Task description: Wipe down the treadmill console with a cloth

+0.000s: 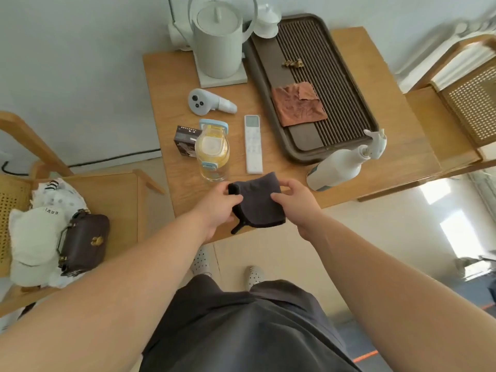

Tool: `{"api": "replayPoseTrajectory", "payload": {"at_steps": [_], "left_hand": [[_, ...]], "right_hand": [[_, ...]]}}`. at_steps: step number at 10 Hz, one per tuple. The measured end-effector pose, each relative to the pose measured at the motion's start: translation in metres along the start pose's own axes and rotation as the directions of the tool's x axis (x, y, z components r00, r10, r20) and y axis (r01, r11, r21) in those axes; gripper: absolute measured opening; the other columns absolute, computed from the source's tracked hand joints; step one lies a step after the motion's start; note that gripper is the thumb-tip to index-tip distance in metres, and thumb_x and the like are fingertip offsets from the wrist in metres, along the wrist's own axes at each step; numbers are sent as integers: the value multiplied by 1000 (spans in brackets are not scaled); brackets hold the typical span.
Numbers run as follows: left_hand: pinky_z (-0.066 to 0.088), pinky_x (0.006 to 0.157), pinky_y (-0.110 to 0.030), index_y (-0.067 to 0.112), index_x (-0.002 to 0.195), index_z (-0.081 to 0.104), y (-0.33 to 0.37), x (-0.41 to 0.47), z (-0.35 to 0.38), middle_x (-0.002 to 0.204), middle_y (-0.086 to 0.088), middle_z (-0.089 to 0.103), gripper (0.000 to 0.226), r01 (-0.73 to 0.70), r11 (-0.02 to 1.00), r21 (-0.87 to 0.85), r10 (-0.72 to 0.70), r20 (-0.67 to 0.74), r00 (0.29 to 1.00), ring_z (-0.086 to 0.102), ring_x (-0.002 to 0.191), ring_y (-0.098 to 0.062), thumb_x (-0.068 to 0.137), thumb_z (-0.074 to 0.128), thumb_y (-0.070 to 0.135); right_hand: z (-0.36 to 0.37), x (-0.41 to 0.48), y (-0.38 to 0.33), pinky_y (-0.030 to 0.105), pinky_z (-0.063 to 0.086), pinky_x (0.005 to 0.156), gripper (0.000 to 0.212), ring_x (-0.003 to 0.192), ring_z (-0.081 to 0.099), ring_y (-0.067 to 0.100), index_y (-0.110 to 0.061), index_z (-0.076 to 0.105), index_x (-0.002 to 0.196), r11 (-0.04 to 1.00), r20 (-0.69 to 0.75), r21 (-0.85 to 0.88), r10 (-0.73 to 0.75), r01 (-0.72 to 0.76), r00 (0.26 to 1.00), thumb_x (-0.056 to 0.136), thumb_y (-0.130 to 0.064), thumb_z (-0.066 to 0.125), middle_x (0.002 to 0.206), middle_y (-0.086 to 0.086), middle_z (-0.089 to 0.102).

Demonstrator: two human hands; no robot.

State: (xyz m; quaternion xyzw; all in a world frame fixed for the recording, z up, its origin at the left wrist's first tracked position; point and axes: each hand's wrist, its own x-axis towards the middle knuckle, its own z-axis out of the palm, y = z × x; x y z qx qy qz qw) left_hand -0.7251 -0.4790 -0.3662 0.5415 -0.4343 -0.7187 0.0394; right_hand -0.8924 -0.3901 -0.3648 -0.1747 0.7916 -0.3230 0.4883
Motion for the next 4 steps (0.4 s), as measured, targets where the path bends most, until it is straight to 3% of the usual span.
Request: {"api": "replayPoseTrajectory", "payload": {"at_steps": [1,2,3,4], "left_hand": [[38,95,-33,30,135,47,-6,13,-7,132,2,59,44,-24,982,189,8,87,996,53,123,-18,98,54,7],[32,98,-30,19,152,37,-5,17,-12,147,0,50,56,6,949,315,-38,97,995,46,132,-20,99,52,8],[36,97,-31,18,153,36,-1,21,-15,146,-7,49,54,28,928,372,-63,83,995,48,132,-26,101,52,13],[44,99,-37,20,142,50,15,19,-12,139,-7,55,41,3,931,365,-11,22,1000,53,125,-26,101,53,24]], "right_hand": [[12,7,2,32,47,89,58,119,57,17,-34,40,152,1000,-77,2,4,-4,997,100,-23,64,132,-10,53],[16,10,2,26,45,84,57,122,55,18,-29,41,153,999,-108,5,52,-52,993,101,-25,63,142,-5,52],[13,11,4,33,46,89,47,121,56,19,-30,51,145,996,-89,-56,69,-74,994,100,-32,64,141,-2,57],[7,9,-4,33,45,85,41,113,55,17,-29,56,138,993,-75,-110,41,-49,996,99,-38,63,129,-6,58]]}}
